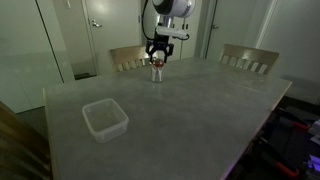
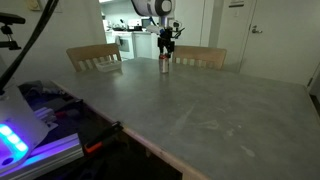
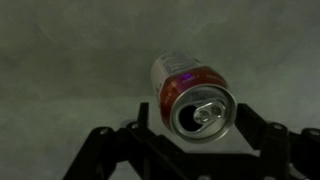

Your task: Move the can backward

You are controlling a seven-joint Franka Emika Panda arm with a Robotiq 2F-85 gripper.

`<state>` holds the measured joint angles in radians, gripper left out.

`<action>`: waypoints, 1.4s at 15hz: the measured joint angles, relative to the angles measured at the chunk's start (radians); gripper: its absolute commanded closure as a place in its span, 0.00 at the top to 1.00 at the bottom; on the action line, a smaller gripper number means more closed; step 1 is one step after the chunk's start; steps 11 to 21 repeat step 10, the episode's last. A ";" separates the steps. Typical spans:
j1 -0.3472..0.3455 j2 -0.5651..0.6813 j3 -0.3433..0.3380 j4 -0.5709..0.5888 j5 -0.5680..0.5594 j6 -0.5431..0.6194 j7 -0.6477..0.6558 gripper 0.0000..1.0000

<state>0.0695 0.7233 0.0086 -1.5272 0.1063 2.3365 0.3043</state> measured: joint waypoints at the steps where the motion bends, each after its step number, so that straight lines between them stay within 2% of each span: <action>1: 0.004 -0.001 -0.007 -0.003 -0.005 0.004 0.004 1.00; 6: 0.048 -0.048 -0.029 -0.005 -0.102 -0.043 0.005 1.00; 10: 0.102 -0.126 -0.029 0.001 -0.204 -0.269 0.004 1.00; 21: 0.102 -0.126 -0.029 0.001 -0.204 -0.269 0.004 1.00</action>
